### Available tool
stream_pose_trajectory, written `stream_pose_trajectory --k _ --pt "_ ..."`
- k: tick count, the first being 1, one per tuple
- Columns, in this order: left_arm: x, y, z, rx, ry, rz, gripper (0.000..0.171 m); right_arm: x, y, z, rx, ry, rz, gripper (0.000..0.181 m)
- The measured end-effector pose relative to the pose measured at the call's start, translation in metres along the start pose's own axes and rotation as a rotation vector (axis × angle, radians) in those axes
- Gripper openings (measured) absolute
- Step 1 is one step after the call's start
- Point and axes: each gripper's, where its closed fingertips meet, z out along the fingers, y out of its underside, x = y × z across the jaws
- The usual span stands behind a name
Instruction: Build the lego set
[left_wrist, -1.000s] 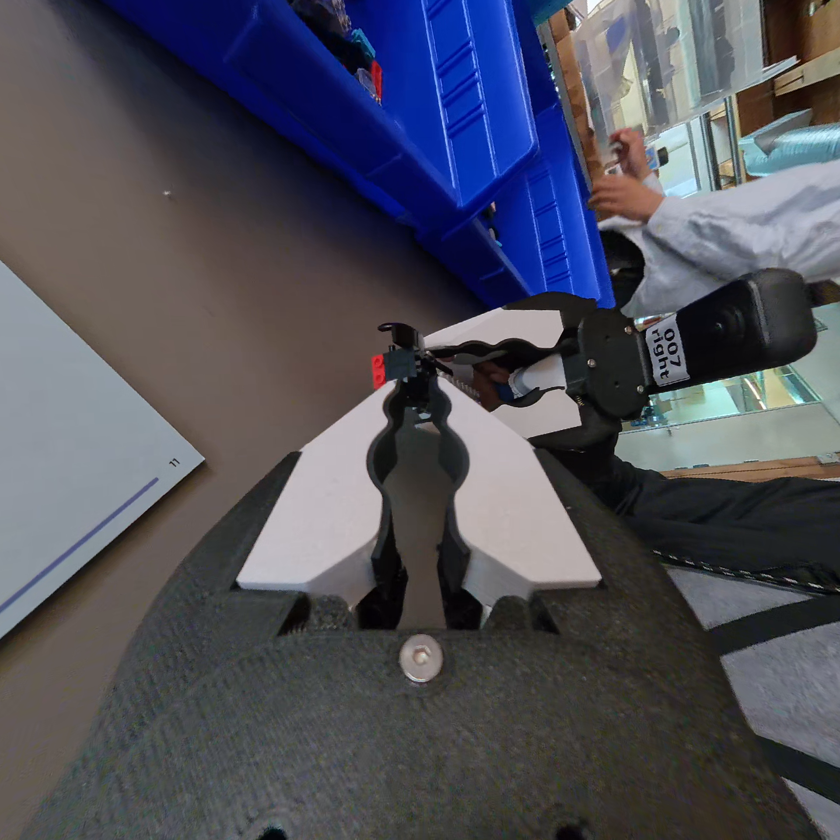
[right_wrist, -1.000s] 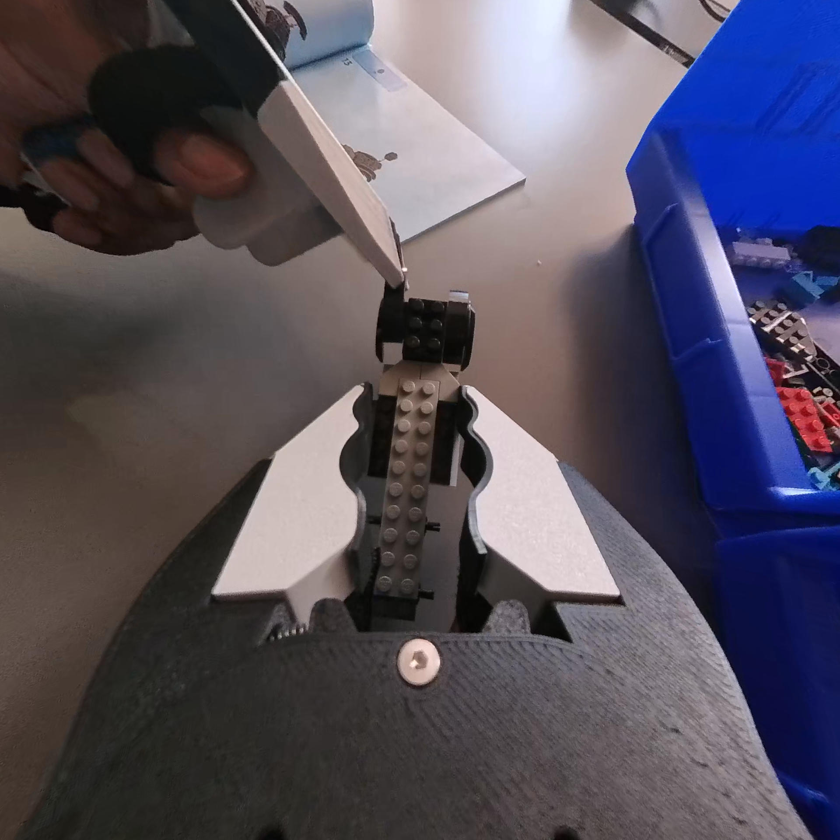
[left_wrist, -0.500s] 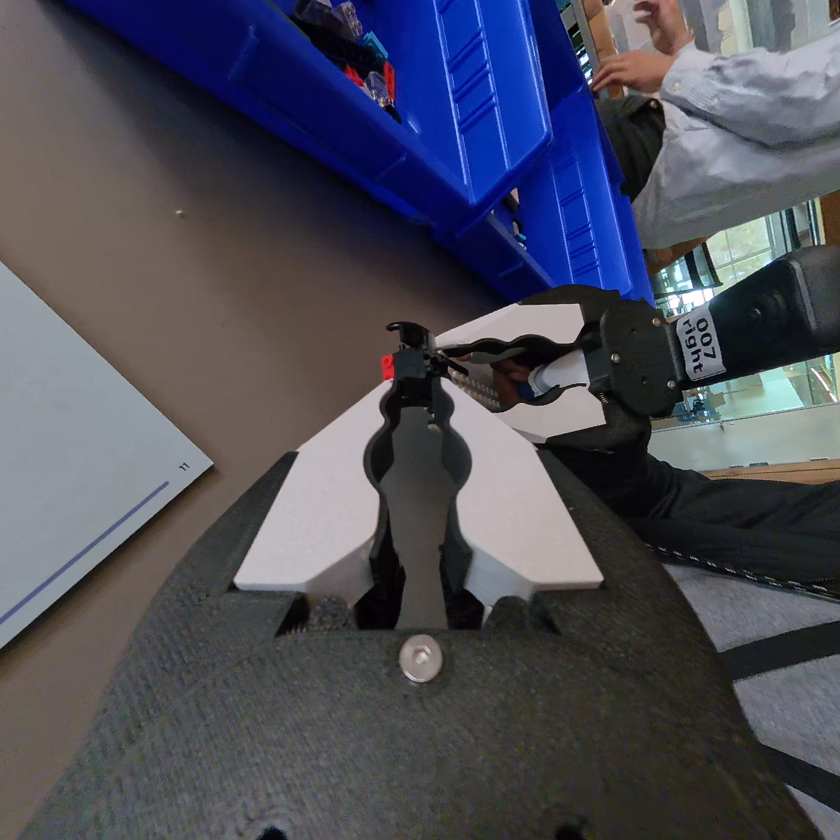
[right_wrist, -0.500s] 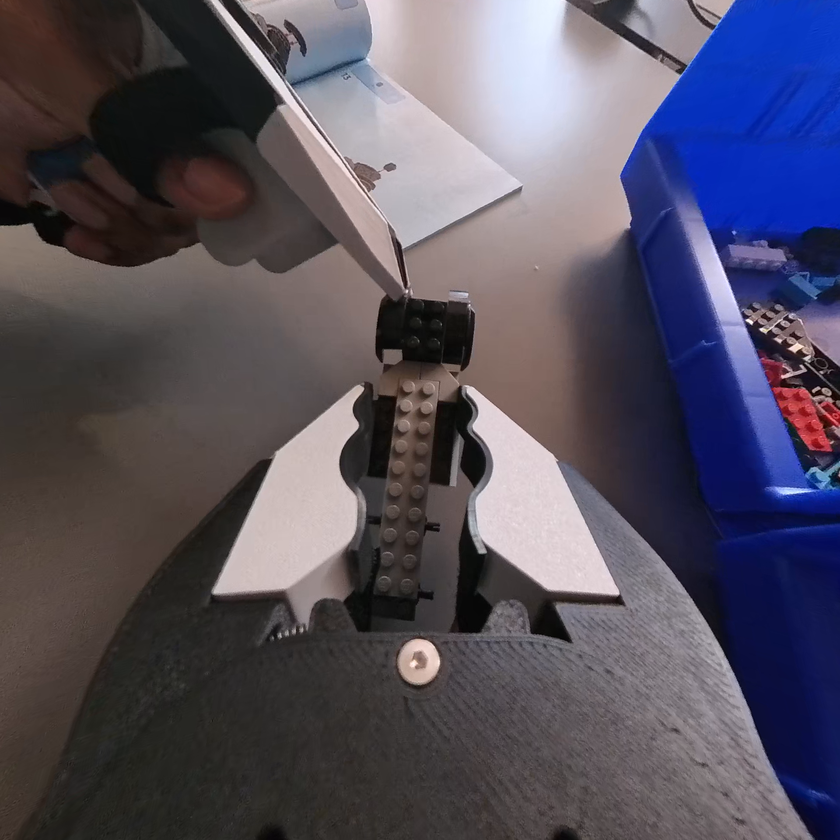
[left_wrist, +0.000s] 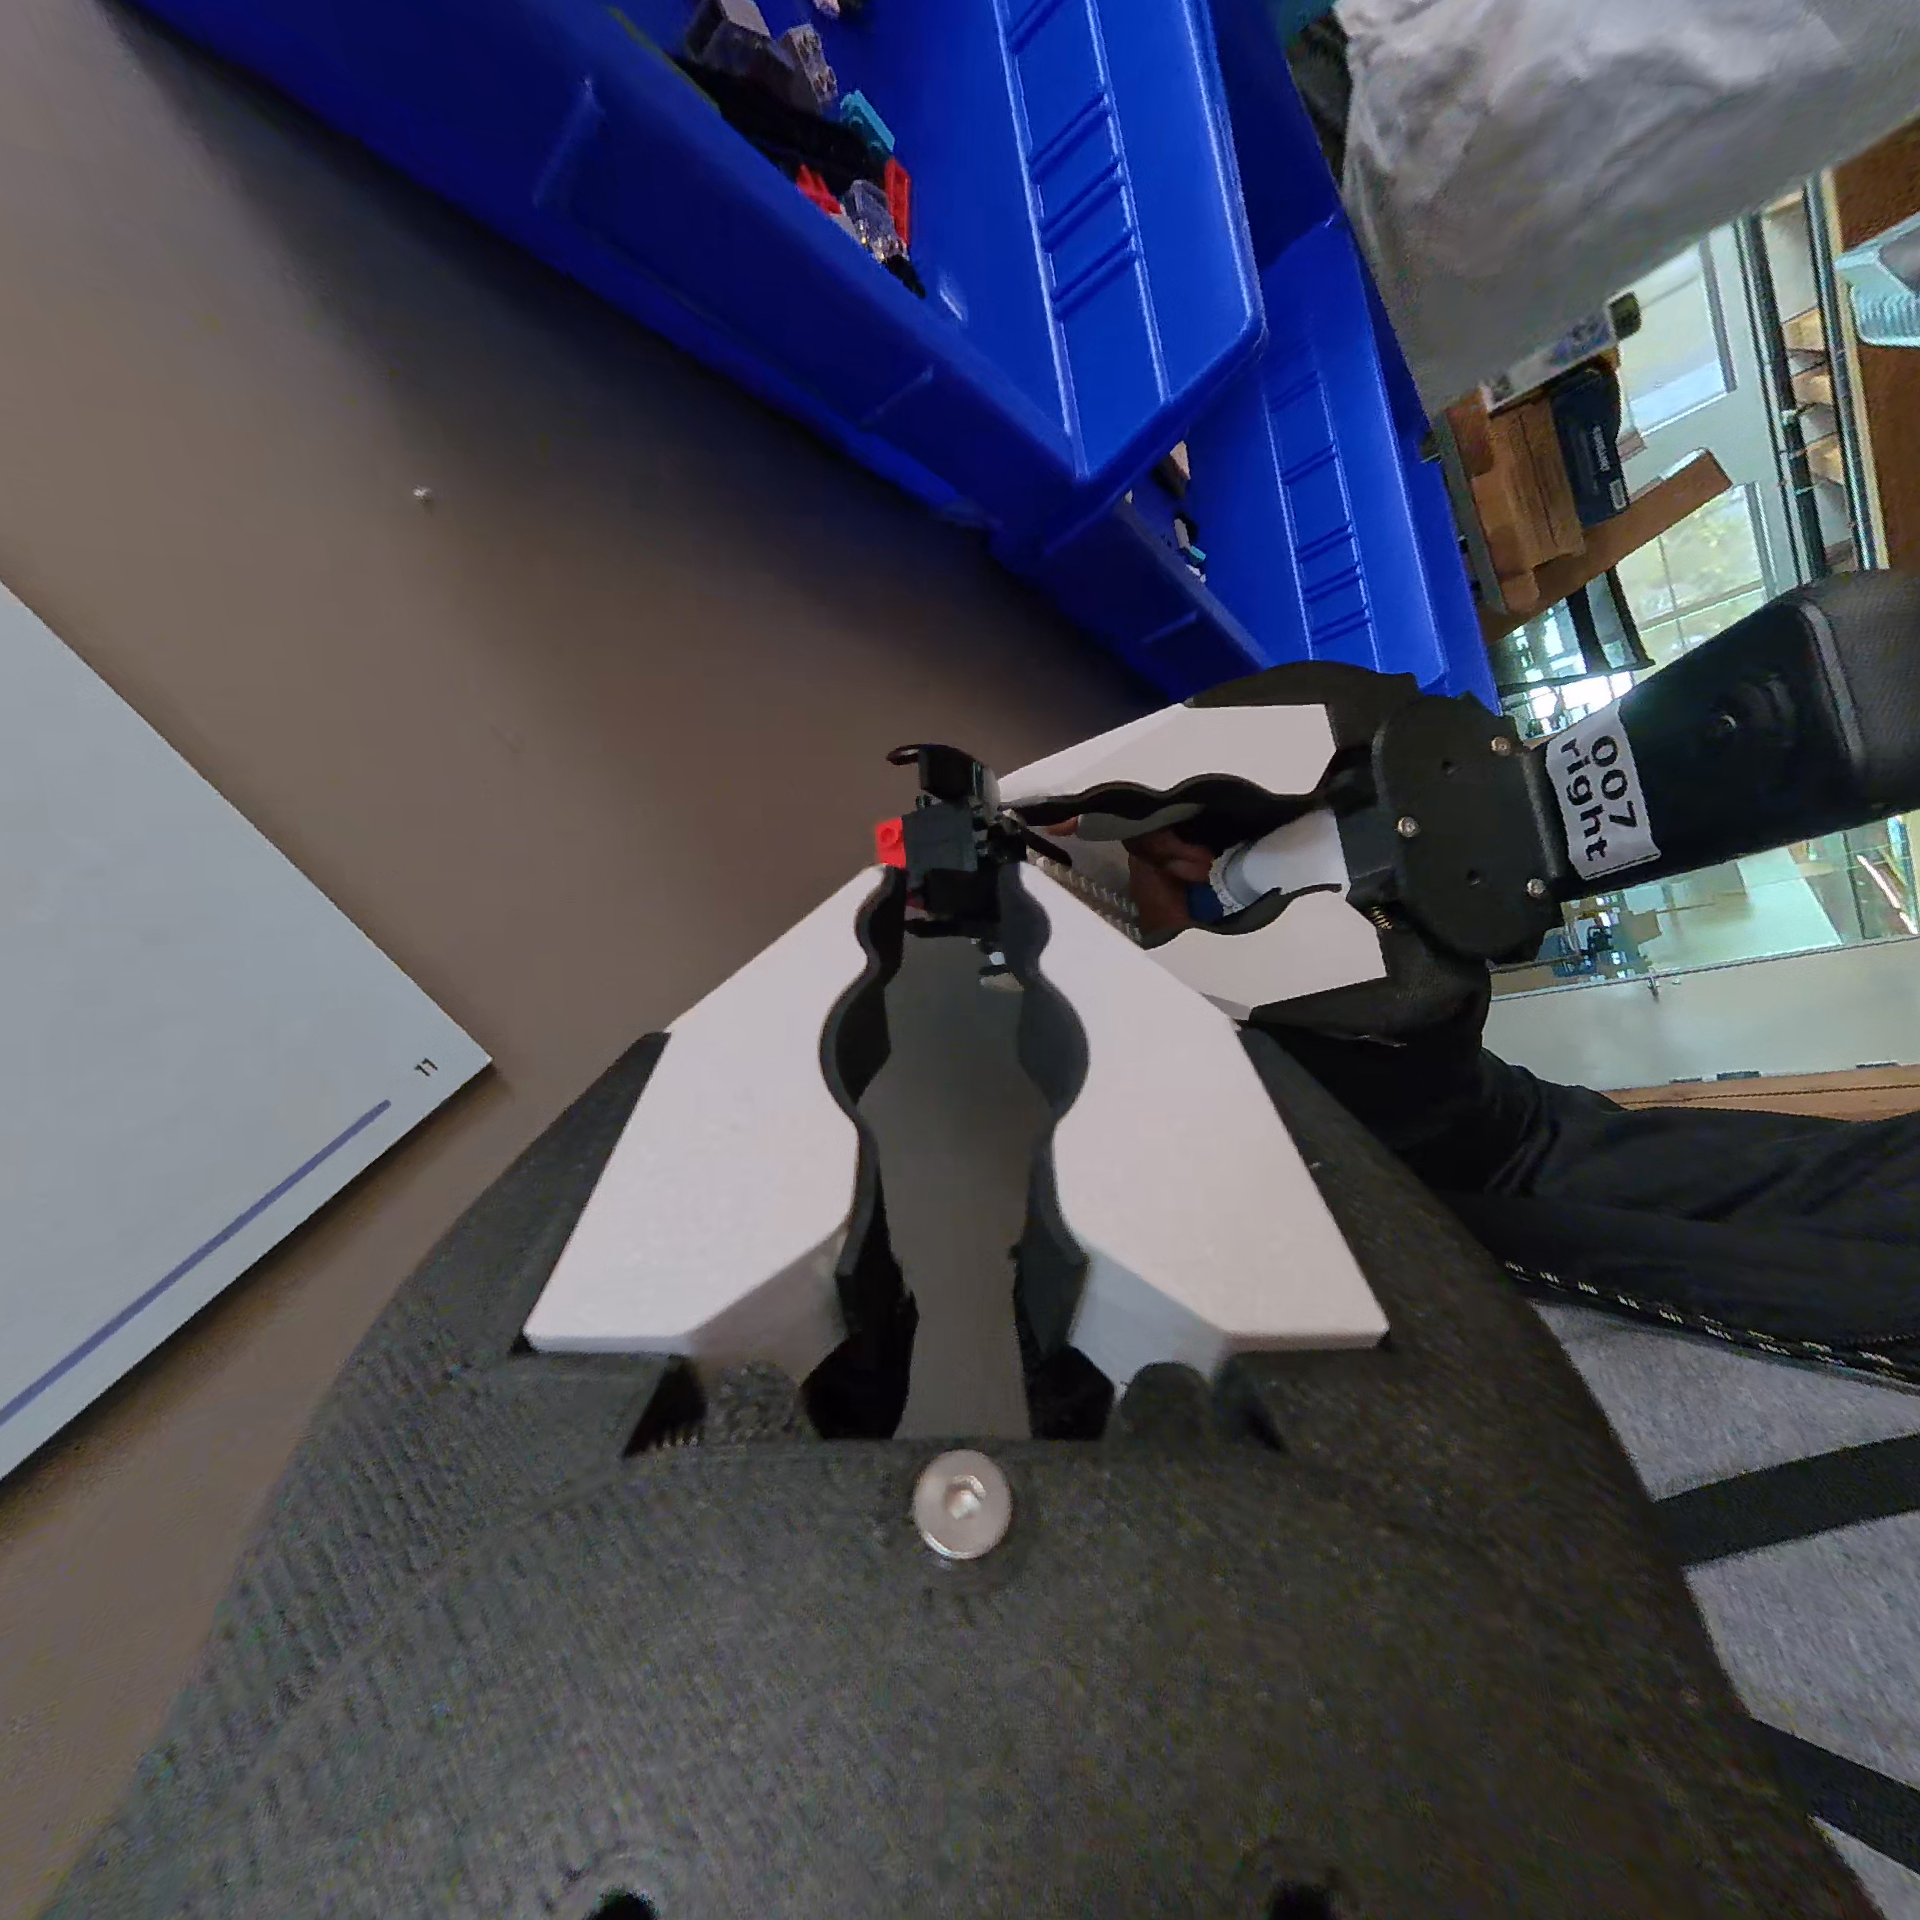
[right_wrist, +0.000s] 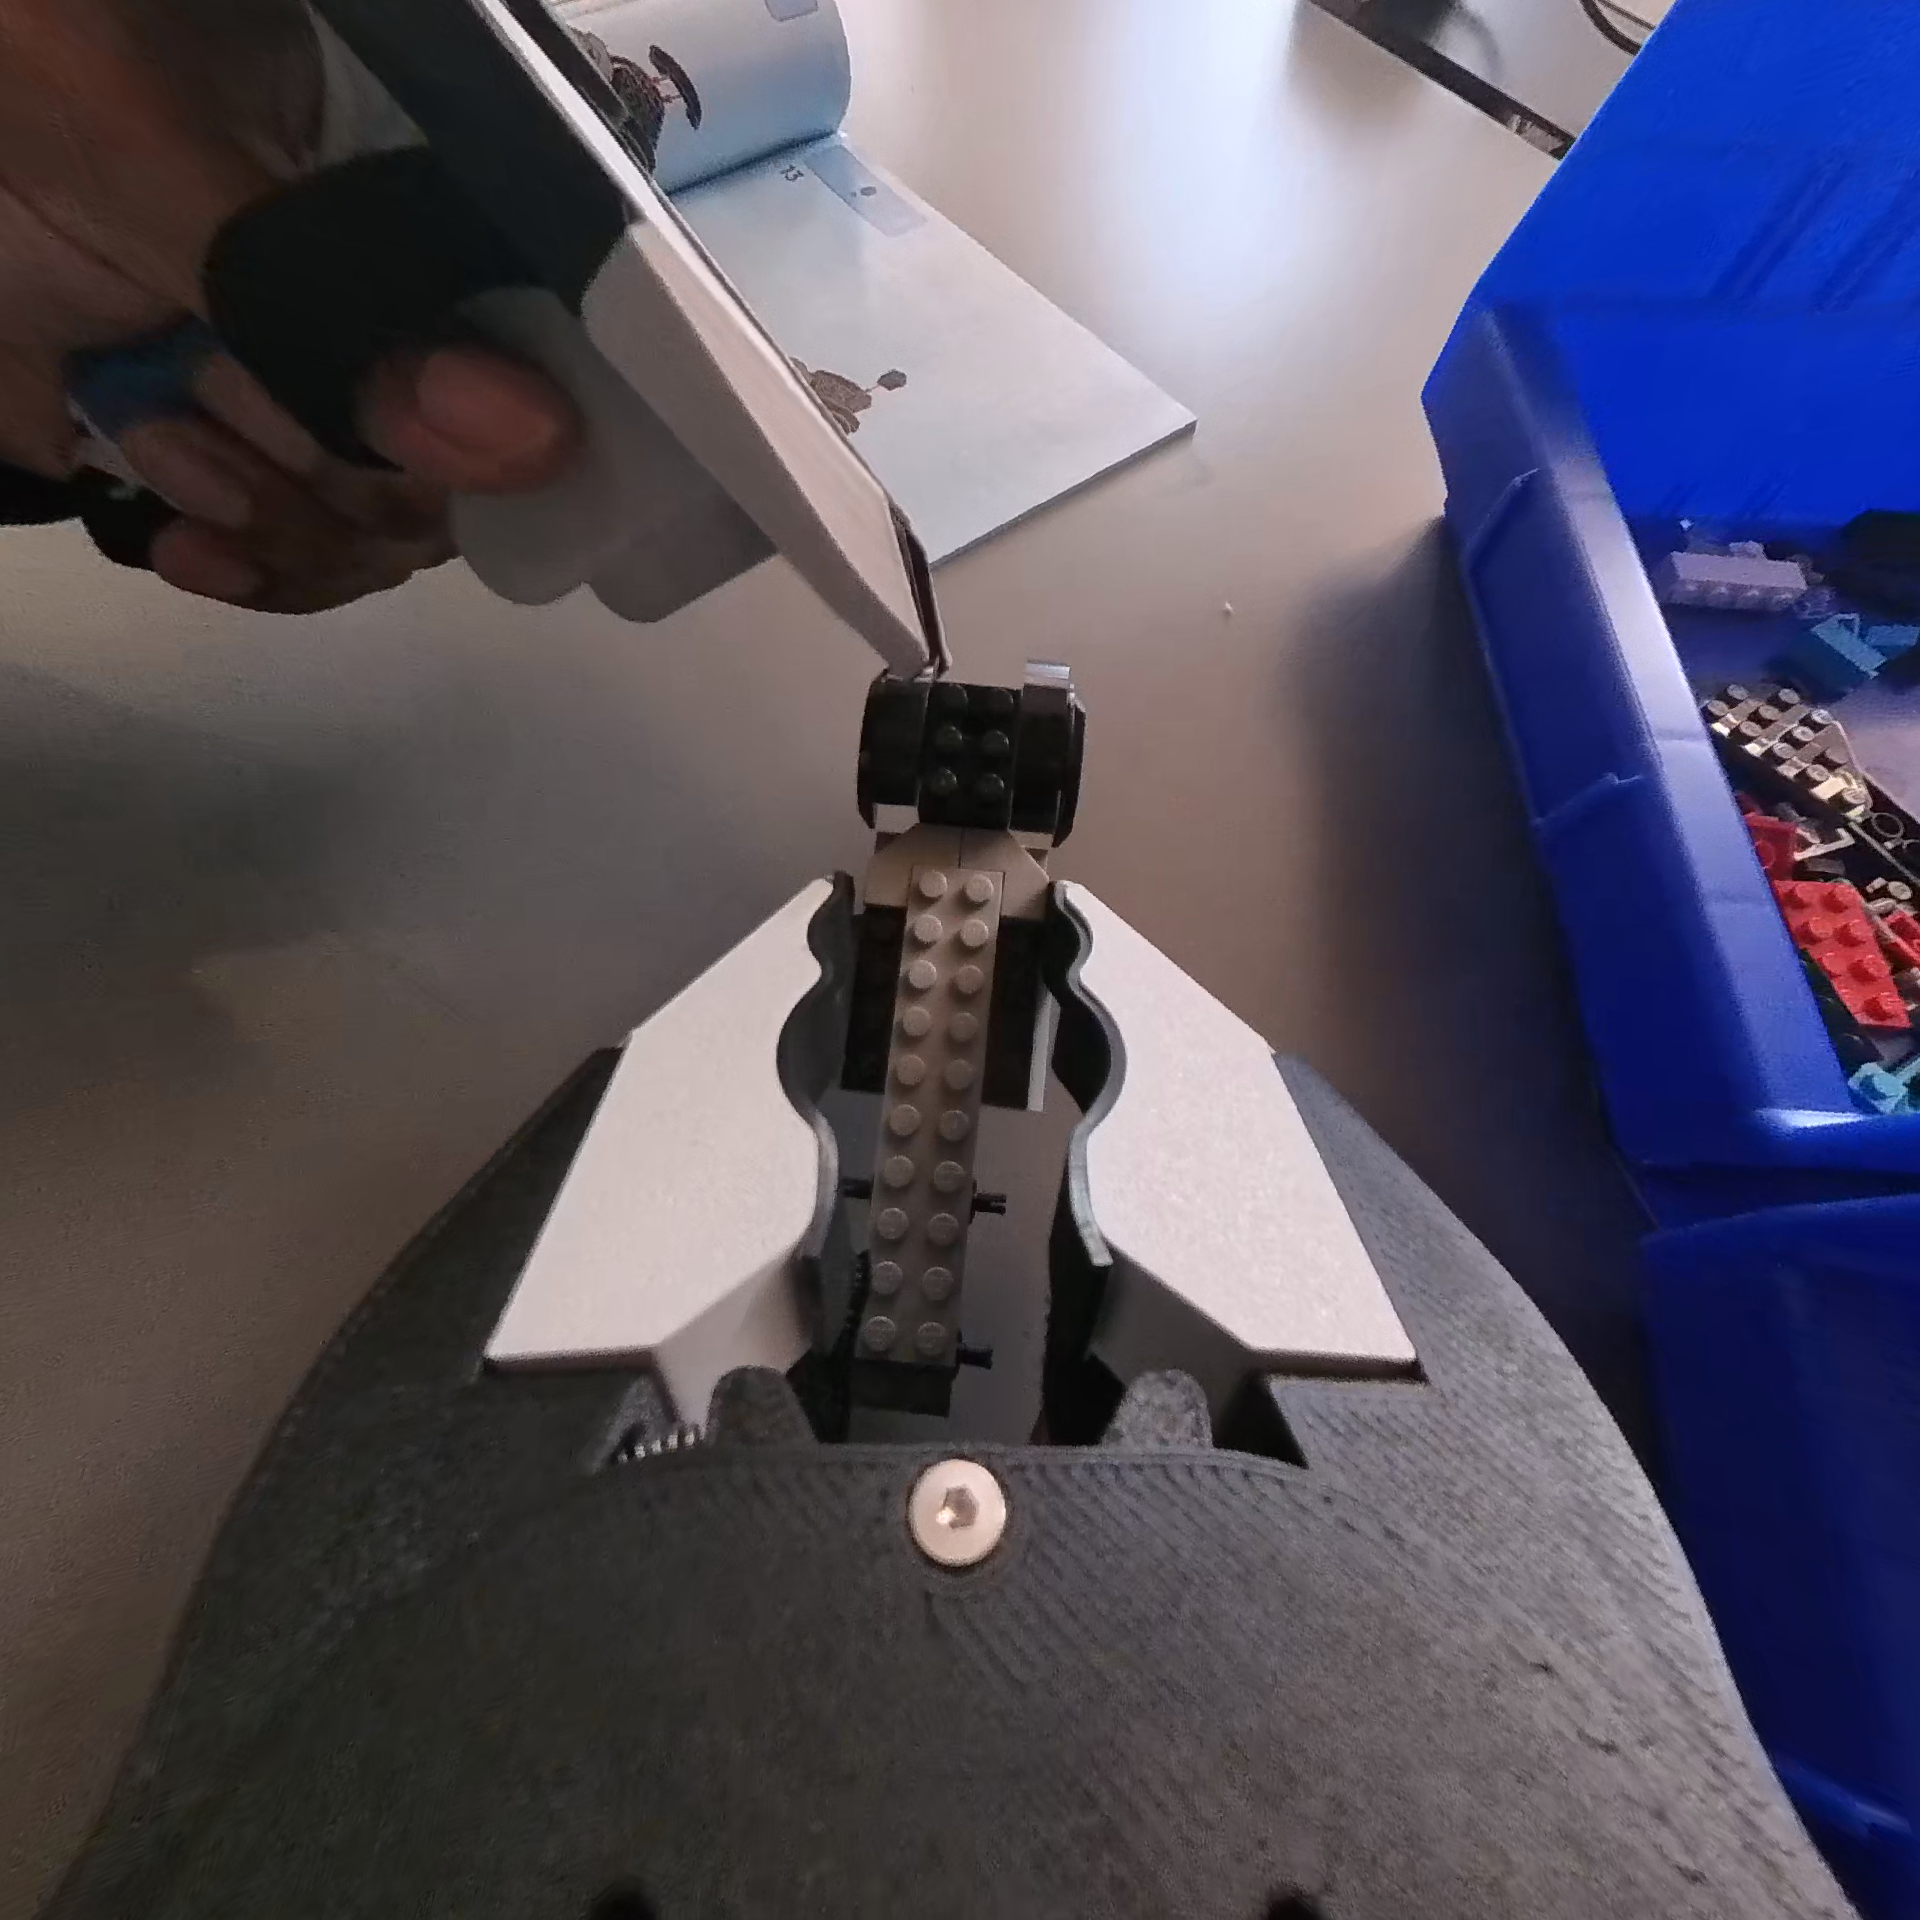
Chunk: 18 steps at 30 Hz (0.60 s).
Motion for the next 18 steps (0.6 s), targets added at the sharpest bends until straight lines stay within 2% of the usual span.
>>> stream_pose_trajectory --k 4,8,13,18 --pt "-0.003 -0.006 -0.007 0.051 -0.019 -0.026 0.029 0.001 0.000 0.000 -0.001 0.006 0.008 0.038" --pt "-0.005 -0.003 -0.011 0.143 -0.013 -0.146 0.047 0.005 -0.002 -0.001 0.008 0.020 0.023 0.036" --pt "-0.005 0.011 -0.002 0.210 0.074 -0.310 0.049 0.002 -0.002 0.003 -0.003 0.015 0.027 0.036" --pt "-0.009 0.012 0.000 0.253 0.095 -0.362 0.049 0.000 0.001 0.005 -0.022 0.016 0.029 0.036"
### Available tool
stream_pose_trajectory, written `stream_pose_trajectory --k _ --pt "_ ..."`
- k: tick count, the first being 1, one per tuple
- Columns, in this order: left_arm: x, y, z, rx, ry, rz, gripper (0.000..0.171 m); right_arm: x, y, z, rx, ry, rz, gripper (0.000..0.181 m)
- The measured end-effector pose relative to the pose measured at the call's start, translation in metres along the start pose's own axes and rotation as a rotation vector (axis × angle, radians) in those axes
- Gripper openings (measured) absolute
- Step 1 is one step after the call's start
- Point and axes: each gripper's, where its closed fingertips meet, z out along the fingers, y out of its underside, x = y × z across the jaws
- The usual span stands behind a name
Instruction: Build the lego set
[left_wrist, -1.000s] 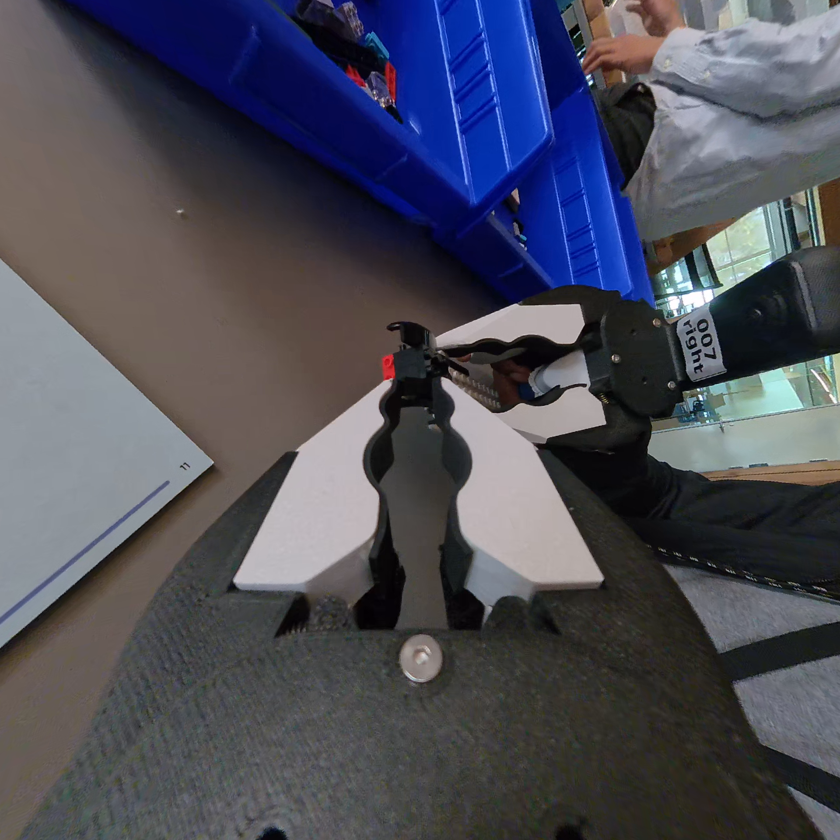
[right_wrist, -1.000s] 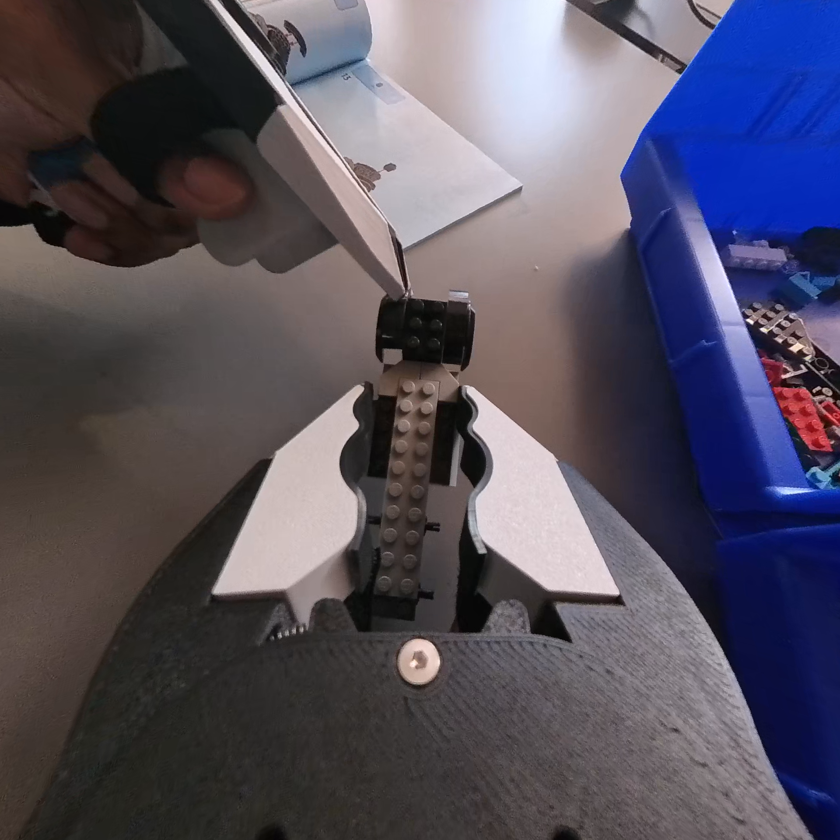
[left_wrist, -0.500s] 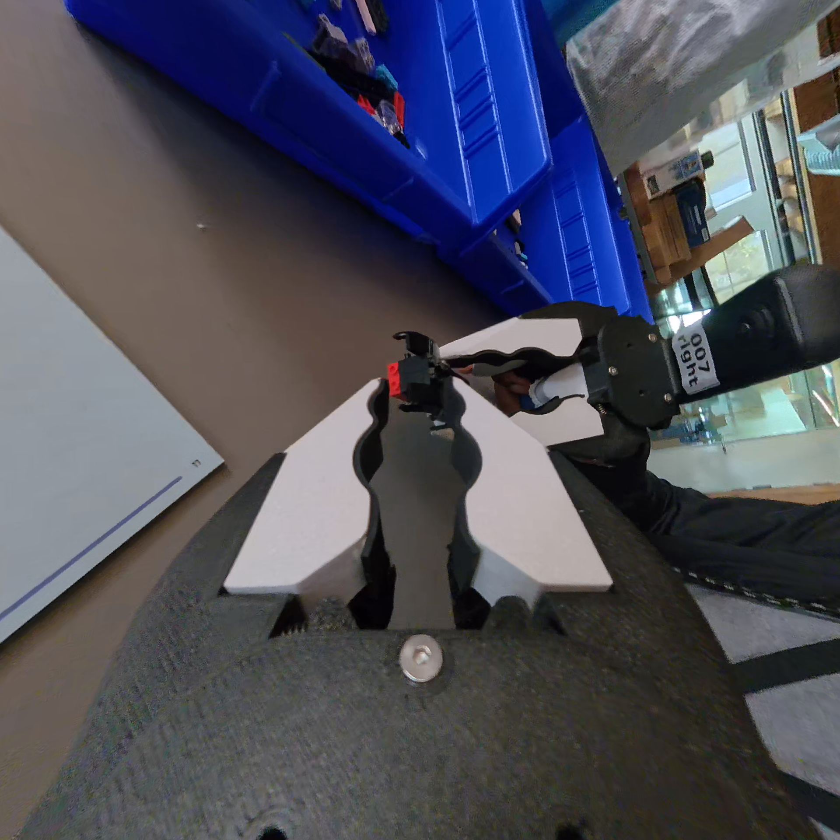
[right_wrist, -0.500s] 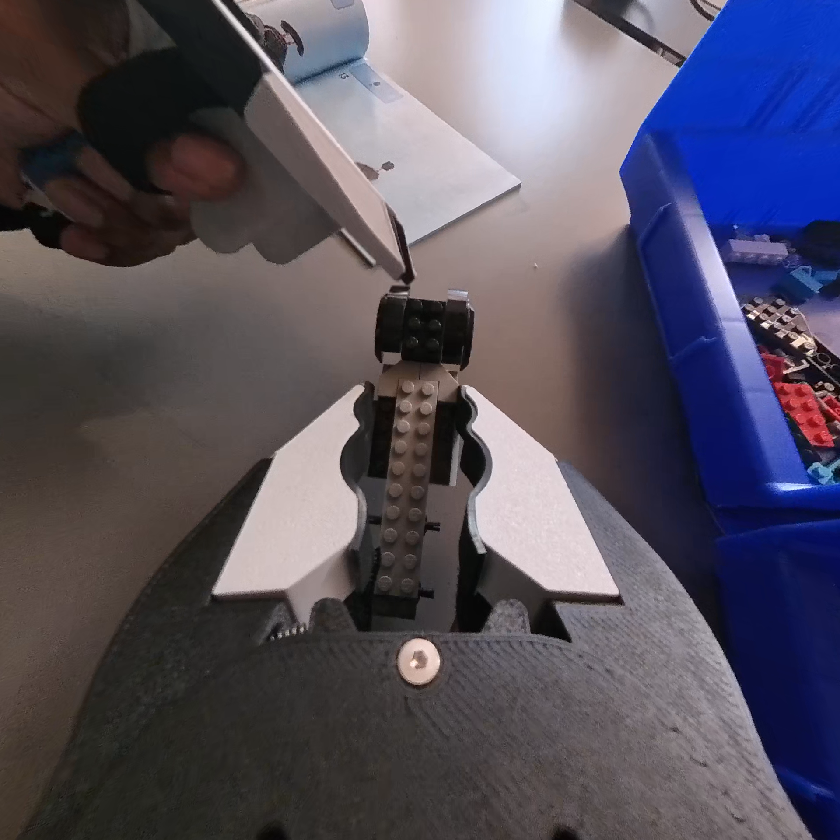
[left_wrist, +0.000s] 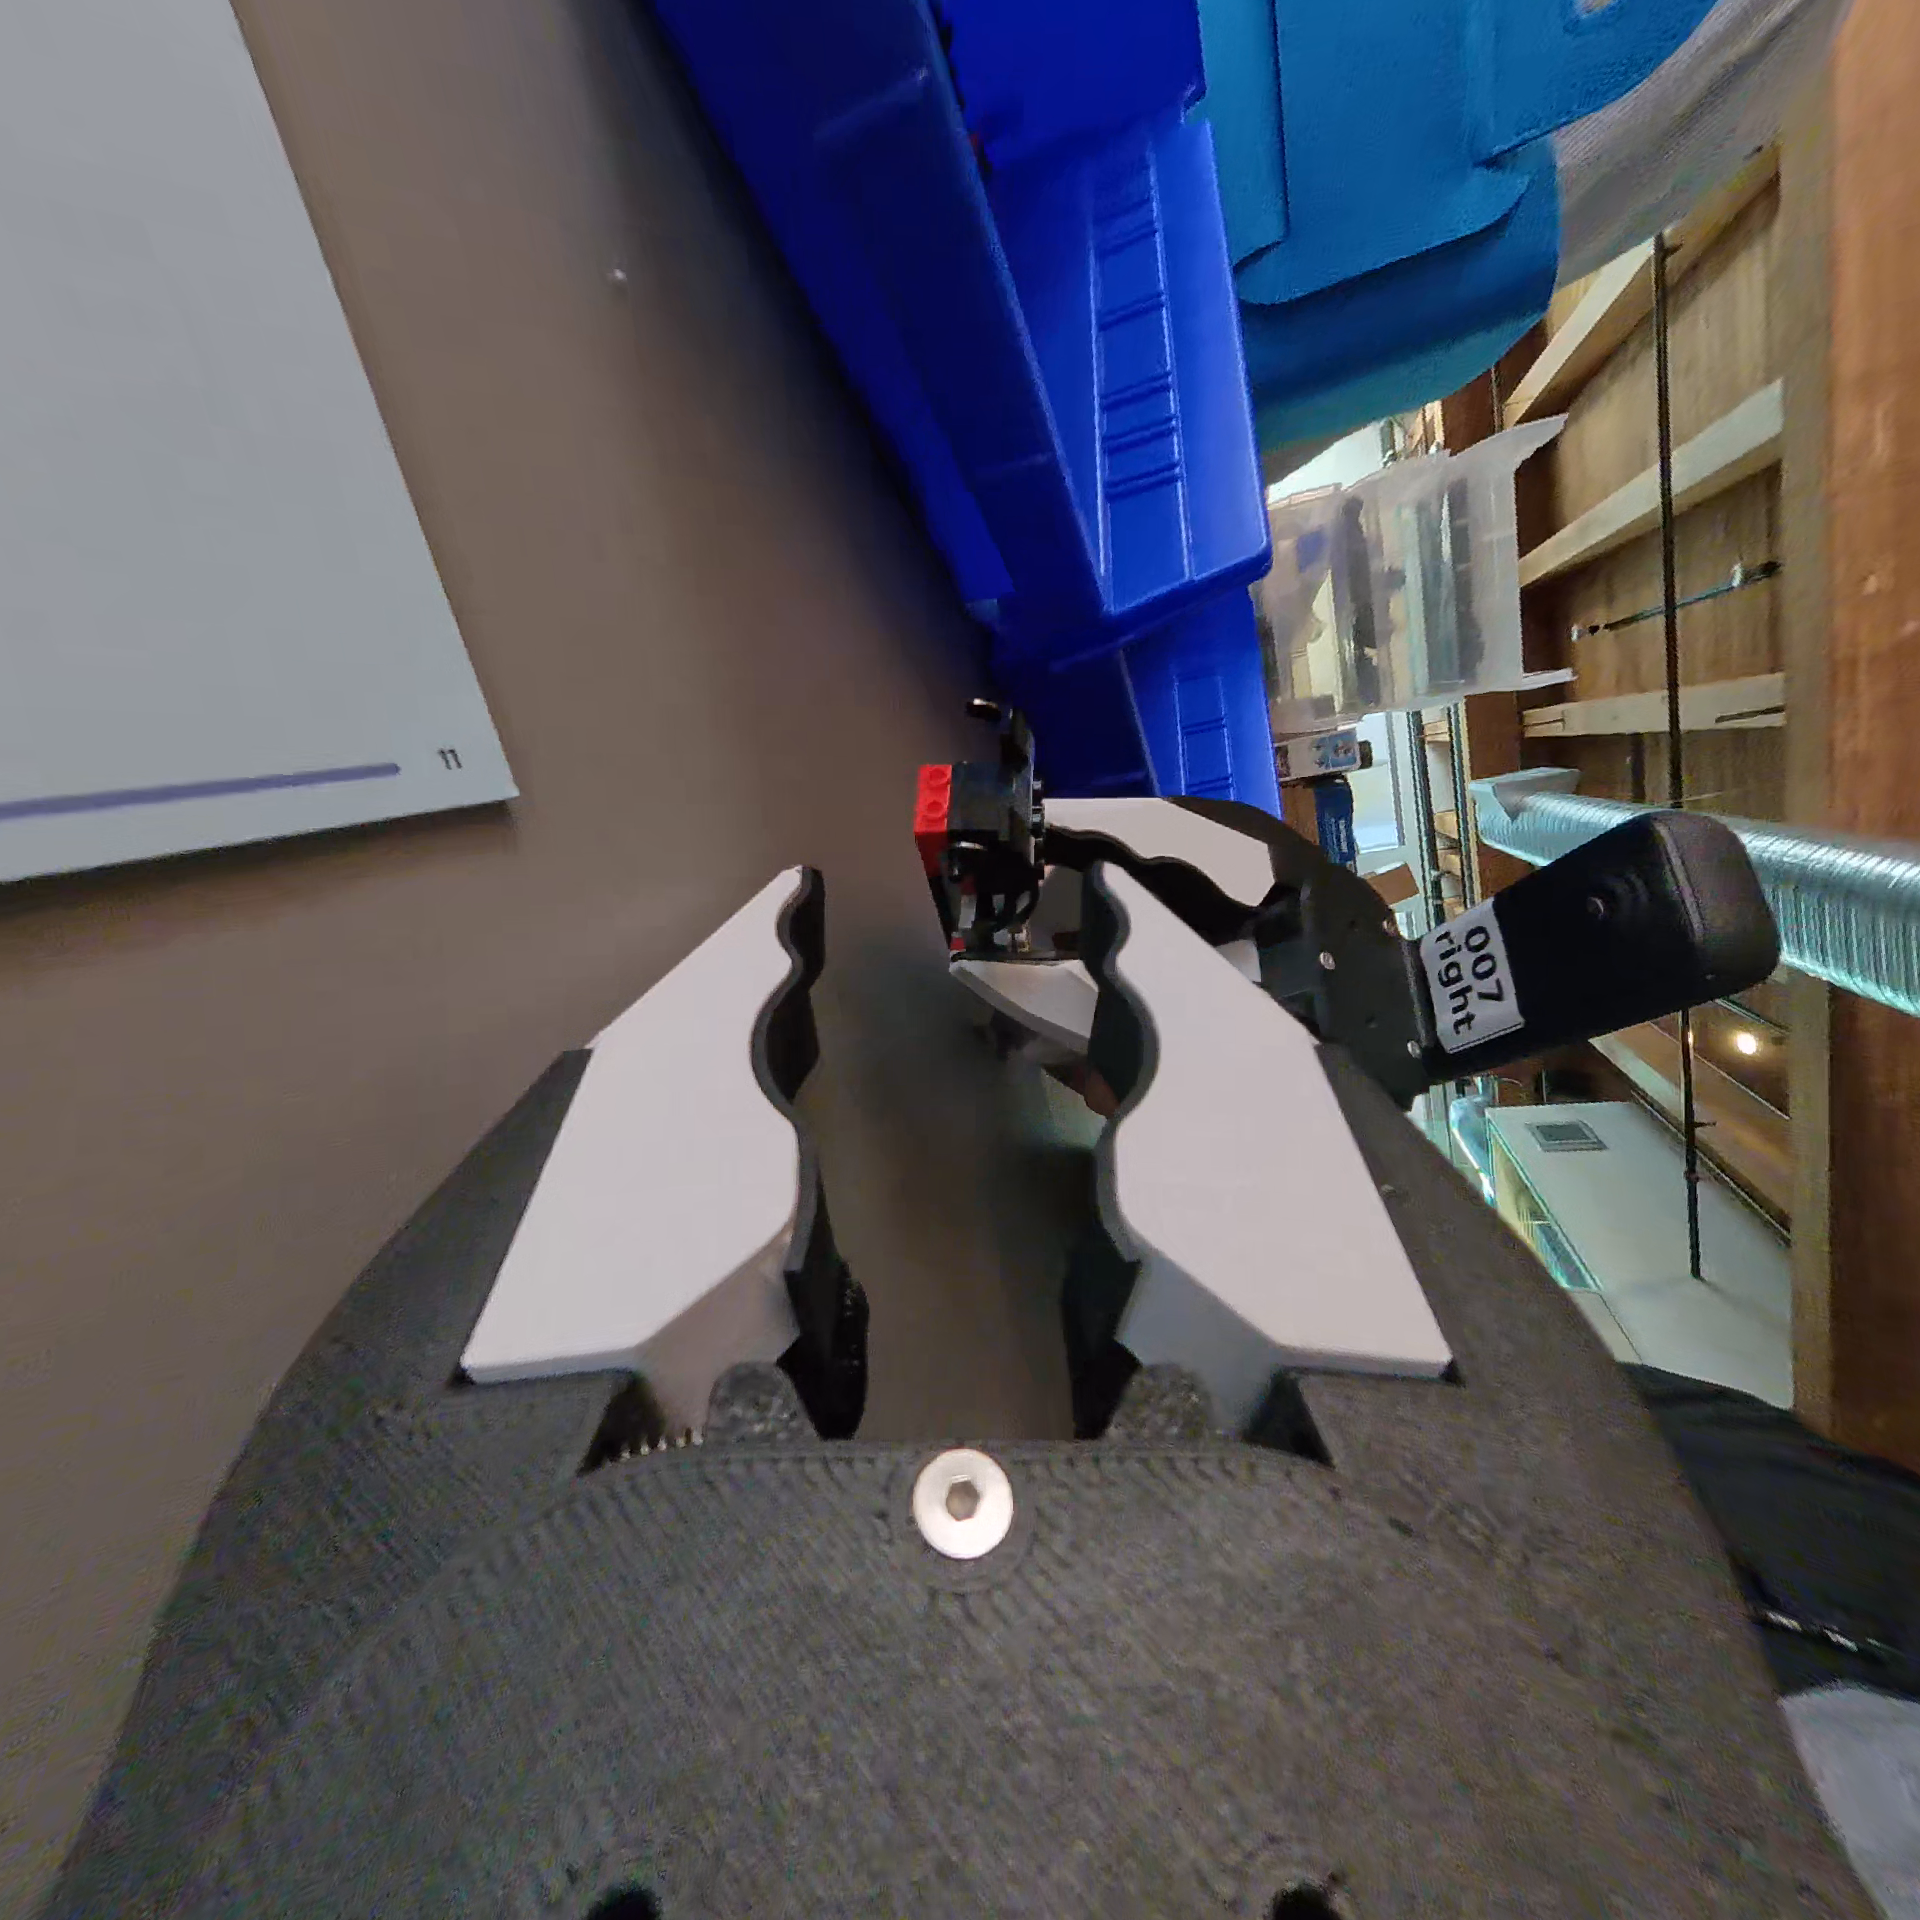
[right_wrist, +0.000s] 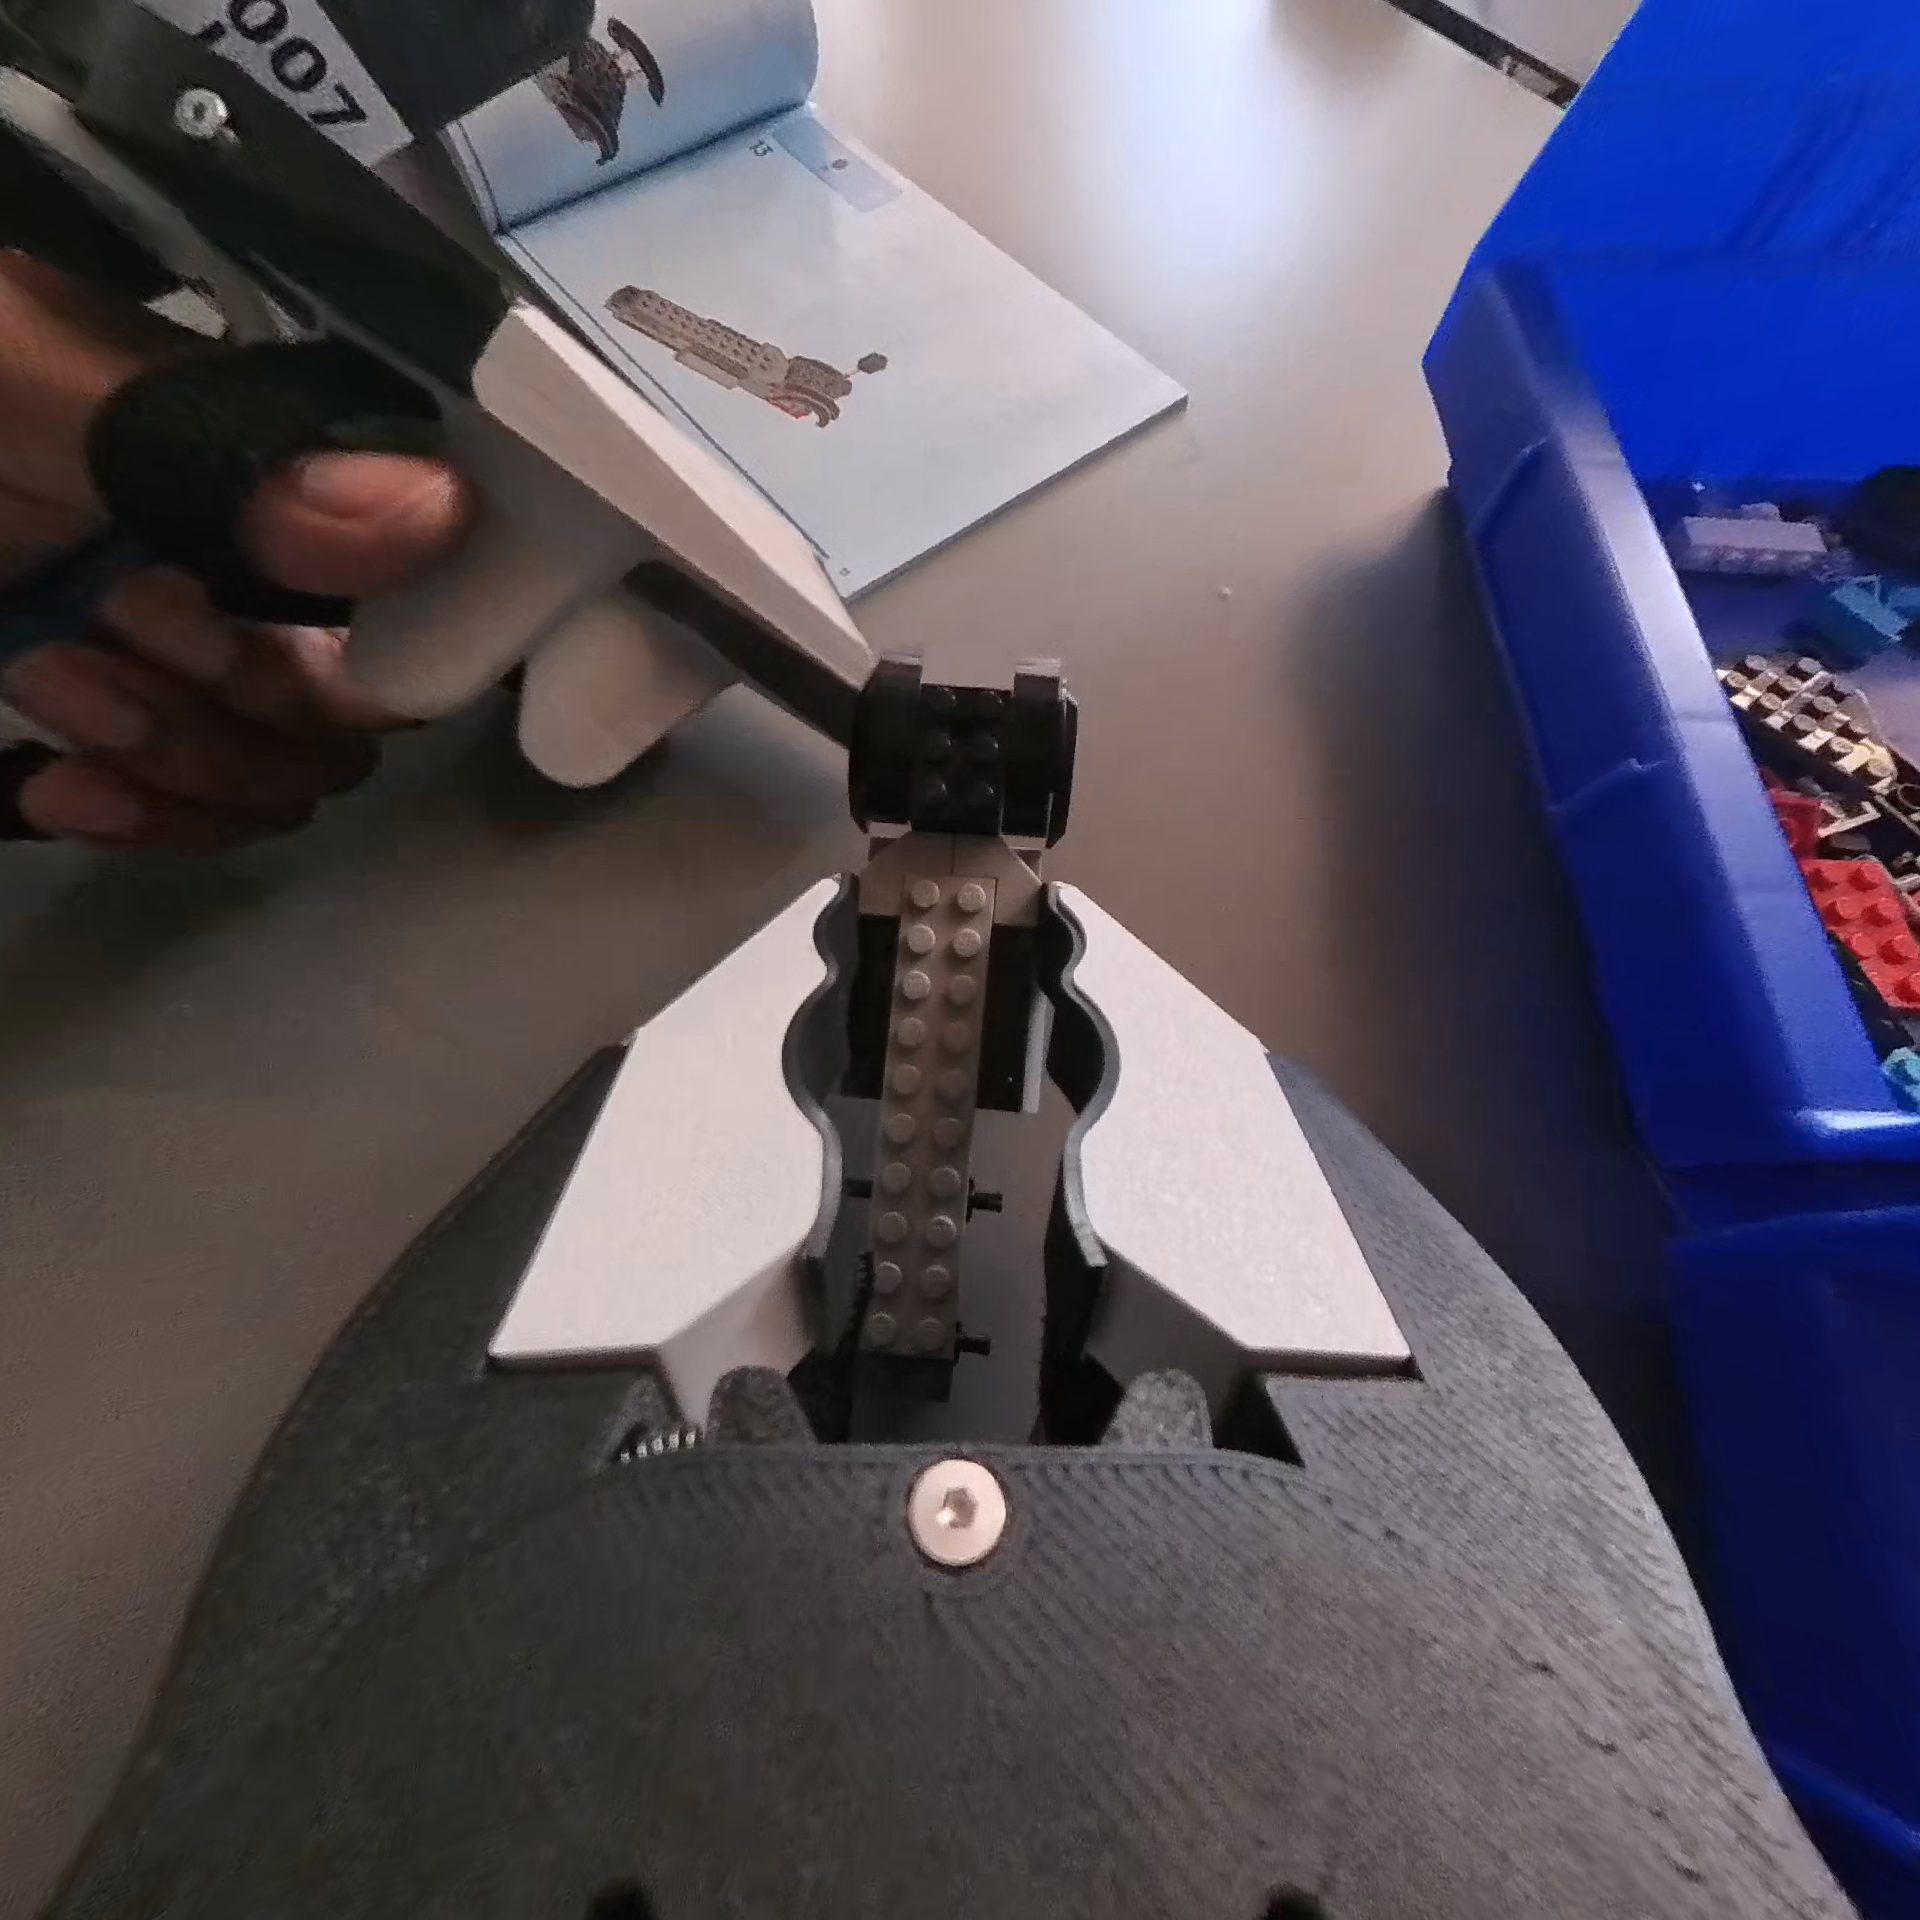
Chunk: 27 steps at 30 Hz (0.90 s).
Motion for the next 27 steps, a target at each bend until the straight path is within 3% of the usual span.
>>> stream_pose_trajectory --k 27 --pt "0.011 -0.004 0.000 0.060 0.101 -0.028 0.048 0.004 -0.007 -0.001 0.020 0.022 0.011 0.036"
